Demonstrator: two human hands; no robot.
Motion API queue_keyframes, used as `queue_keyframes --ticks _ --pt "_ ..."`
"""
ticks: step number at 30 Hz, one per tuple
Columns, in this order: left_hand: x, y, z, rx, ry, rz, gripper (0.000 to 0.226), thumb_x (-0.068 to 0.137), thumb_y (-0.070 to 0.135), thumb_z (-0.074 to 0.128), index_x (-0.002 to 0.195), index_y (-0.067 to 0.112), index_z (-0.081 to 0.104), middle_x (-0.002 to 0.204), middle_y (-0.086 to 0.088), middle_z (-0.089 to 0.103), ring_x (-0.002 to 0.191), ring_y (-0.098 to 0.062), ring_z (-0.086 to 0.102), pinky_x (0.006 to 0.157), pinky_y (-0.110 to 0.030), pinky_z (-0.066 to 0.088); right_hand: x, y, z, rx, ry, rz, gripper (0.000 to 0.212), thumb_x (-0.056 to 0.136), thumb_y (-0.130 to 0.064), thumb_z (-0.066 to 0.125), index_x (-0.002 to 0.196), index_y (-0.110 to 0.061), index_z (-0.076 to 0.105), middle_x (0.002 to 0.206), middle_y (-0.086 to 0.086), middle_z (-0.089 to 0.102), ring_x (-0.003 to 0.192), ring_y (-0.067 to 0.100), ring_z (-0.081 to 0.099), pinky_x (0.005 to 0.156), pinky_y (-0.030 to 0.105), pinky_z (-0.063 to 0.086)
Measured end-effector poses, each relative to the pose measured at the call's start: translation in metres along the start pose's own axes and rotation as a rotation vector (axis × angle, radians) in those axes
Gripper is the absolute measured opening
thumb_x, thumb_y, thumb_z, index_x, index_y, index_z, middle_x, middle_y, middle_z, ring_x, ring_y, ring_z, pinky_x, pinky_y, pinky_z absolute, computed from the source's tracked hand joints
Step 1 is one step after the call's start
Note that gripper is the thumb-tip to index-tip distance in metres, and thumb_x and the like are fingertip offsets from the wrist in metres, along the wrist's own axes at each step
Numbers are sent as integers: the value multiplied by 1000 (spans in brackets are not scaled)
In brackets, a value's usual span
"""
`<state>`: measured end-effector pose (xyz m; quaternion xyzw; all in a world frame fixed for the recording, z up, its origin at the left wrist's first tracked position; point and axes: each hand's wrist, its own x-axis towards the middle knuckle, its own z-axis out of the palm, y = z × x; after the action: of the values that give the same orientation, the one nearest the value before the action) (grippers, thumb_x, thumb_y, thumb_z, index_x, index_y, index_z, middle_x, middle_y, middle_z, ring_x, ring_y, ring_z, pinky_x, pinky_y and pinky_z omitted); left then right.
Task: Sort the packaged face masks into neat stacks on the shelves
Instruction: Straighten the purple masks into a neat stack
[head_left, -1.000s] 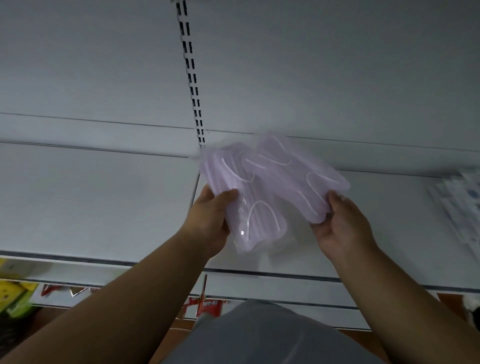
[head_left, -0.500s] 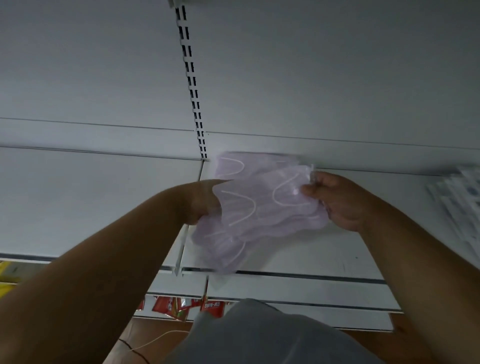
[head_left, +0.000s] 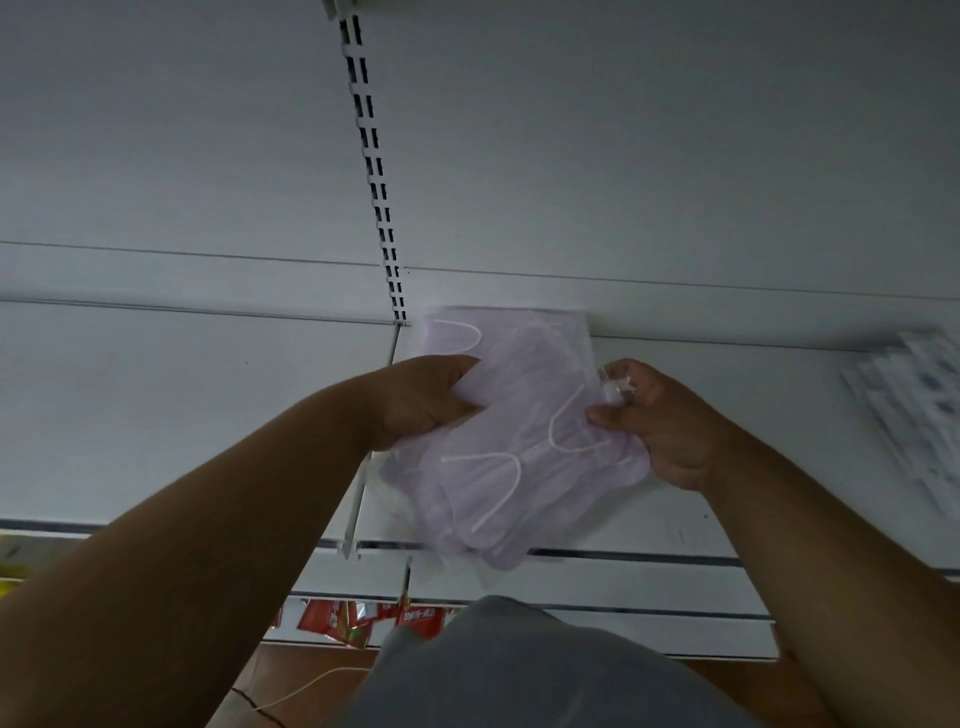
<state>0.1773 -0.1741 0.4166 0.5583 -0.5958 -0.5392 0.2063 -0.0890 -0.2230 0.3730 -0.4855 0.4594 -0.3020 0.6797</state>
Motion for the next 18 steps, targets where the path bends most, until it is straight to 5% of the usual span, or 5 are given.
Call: queue_keyframes --ticks 3,10,13,15,18 --pt "-3 0 -3 -160 1 5 21 97 25 59 116 19 69 102 4 77 90 -9 73 71 -15 54 -2 2 -1 14 20 -42 43 75 5 70 116 -7 64 101 14 74 87 25 72 75 36 61" --pt "-3 -9 -4 -596 11 -55 23 97 11 55 117 9 68 108 -9 75 92 -20 73 79 -30 60 -11 8 -2 14 122 -92 27 79 12 66 102 -1 70 93 13 75 82 25 71 71 31 59" --pt "-4 -6 -8 -669 -81 -71 24 89 23 63 109 11 71 106 -8 74 92 -19 73 76 -29 59 -10 8 0 -11 157 -116 23 79 12 67 97 -2 69 89 13 72 83 27 68 78 37 58" --pt "-5 1 -12 -562 -229 -46 28 86 27 64 110 13 71 109 -7 74 98 -20 71 81 -29 58 -8 5 4 -82 180 -145 20 79 10 70 85 -8 66 81 11 68 80 26 64 78 40 52" --pt "-2 18 -12 5 -269 -16 28 85 19 74 111 24 65 105 5 74 96 -11 71 79 -19 54 -3 0 11 -170 238 -190 25 79 4 75 76 -17 62 75 6 66 75 22 62 74 39 49"
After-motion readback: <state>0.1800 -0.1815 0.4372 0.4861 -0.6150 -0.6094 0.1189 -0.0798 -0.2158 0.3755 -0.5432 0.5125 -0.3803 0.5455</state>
